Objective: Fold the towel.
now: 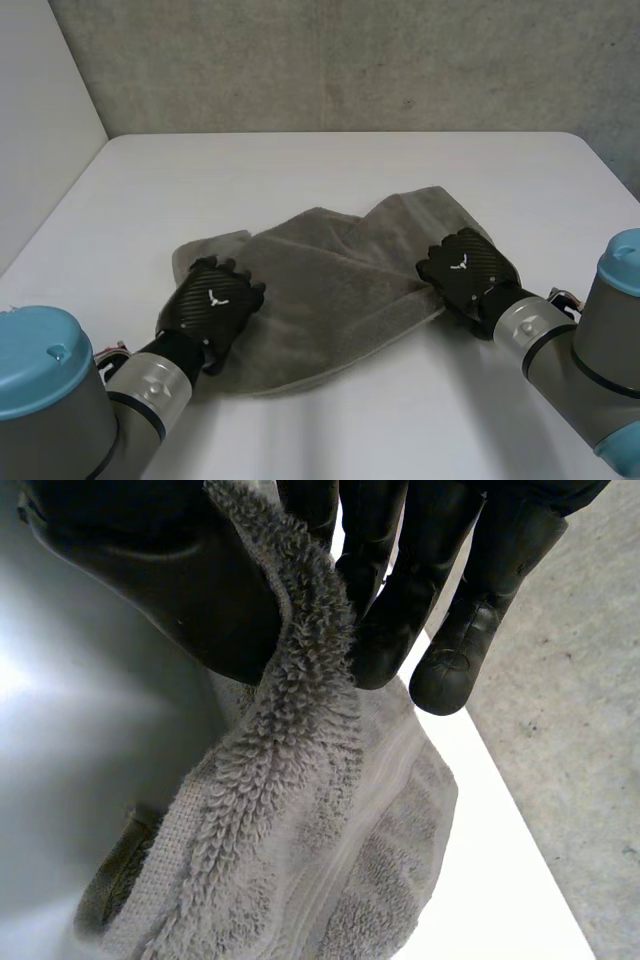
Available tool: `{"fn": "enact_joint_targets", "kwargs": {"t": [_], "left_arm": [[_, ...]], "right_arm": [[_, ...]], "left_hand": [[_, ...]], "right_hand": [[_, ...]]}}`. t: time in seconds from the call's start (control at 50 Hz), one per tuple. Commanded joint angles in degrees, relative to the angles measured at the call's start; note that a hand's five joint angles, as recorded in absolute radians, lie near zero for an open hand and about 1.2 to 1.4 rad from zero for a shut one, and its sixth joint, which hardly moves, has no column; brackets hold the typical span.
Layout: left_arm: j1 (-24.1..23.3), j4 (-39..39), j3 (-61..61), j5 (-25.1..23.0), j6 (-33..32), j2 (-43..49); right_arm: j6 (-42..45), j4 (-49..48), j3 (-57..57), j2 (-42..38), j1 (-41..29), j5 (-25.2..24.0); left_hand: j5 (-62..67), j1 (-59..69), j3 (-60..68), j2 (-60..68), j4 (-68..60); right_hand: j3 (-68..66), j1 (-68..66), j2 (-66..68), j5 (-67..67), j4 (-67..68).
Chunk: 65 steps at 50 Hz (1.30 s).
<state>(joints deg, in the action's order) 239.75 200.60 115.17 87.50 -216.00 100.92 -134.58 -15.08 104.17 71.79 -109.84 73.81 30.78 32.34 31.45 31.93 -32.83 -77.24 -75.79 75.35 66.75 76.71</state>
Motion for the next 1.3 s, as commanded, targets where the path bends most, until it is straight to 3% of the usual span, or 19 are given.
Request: {"fn": "enact_joint_targets", "kwargs": {"t": [0.02,0.28,0.62,0.88,1.06,1.14,1.3], "left_arm": [[2.5,-0.2,0.8,-0.3,7.4,0.7],[2.7,-10.5,-0.7,-4.2,9.2,2.5],[4.2,-9.8,-0.9,-4.4,9.2,4.7],[4.8,-7.9,-2.6,-4.0,9.1,8.1],[5.6,-7.2,-3.6,-3.7,9.1,8.5],[5.6,-7.2,-3.5,-3.6,9.1,8.4],[6.6,-7.1,-3.8,-2.4,9.1,6.9]], "right_arm": [[-0.2,-0.3,-0.2,-1.5,0.8,-0.2],[-0.2,-0.3,-0.2,-2.9,0.9,-0.2],[-0.2,-0.4,-0.1,-3.8,0.7,-0.4],[-0.2,-0.4,-0.1,-3.9,0.7,-0.4],[-0.2,-0.6,-0.1,-3.9,0.8,-0.4],[-0.2,-0.7,0.0,-3.9,0.8,-0.3],[-3.0,-0.1,-0.5,-3.7,0.9,-0.2]], "left_hand": [[-13.1,-4.6,-3.7,-4.2,5.1],[-8.2,0.2,1.1,0.7,0.2],[-7.5,0.9,1.8,1.3,-0.4],[7.5,15.9,16.8,16.3,-15.4],[24.4,32.9,33.7,33.3,-32.4],[37.7,46.1,47.0,46.5,-45.6],[39.2,47.7,48.6,48.1,-47.2]], "right_hand": [[-2.8,-4.2,4.6,3.3,3.3],[-2.8,-4.2,4.6,3.3,3.3],[-2.8,-4.2,4.6,3.3,3.3],[-2.8,-4.2,4.6,3.3,3.3],[-2.8,-4.2,4.6,3.3,3.3],[-2.8,-4.2,4.6,3.3,3.3],[-2.8,-4.2,4.6,3.3,3.3]]}}
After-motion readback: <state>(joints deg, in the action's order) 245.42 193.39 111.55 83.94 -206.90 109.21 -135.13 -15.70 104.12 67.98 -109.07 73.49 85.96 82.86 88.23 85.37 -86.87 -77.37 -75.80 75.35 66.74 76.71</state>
